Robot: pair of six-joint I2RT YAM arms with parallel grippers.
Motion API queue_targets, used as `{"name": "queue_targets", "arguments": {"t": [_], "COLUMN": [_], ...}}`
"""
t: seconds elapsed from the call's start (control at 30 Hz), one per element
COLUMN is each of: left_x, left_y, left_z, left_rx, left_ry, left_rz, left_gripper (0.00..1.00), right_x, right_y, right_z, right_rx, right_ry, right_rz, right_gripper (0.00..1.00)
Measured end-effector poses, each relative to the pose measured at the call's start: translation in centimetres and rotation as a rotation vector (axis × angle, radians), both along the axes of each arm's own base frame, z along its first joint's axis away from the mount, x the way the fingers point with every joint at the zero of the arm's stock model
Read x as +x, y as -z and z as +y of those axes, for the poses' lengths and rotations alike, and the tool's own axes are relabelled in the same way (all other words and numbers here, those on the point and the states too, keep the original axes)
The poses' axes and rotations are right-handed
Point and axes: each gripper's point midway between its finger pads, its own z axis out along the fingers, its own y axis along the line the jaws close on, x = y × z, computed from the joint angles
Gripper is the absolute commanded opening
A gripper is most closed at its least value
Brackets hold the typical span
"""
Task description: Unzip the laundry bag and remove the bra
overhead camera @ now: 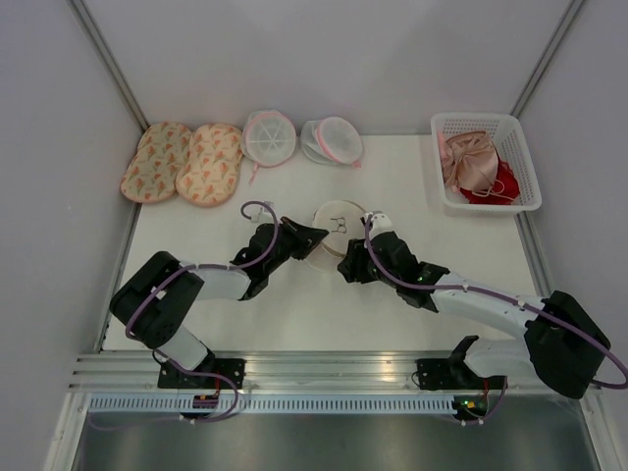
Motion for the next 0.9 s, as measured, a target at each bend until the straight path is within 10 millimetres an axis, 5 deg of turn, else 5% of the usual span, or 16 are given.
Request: {"name": "queue_targets", "arguments": {"t": [0.2, 0.47, 0.57, 0.77, 0.9], "left_x": [-0.4, -0.5, -0.6, -0.9, -1.3], "left_y": [1.4, 1.0, 0.4, 0.2, 0.1], "left_z": [0.5, 0.6, 0.6, 0.4, 0.0], "left_rx": [0.026, 0.019, 0.011, 0.003, -0.001], "left_ry": [-0.008, -0.008, -0.008, 0.011, 0.046], "left_rz": [0.038, 0.034, 0.024, 0.022, 0.026], "left_gripper": [0.02, 0.02, 0.02, 0.02, 0.02], "right_x": [0.0, 0.7, 0.7, 0.8, 1.1], "right_y": [-1.4, 0.2, 0.3, 0.4, 0.6], "right_z": [1.6, 2.0, 2.1, 1.9, 1.1], "right_rx": [0.016, -0.034, -0.043, -0.063, -0.107], "right_ry": [-0.017, -0.001, -0.003, 0.008, 0.042], "right_rz": [-0.039, -0.021, -0.023, -0.031, -0.028], "right_gripper": [0.51, 0.46, 0.37, 0.02, 0.01]}}
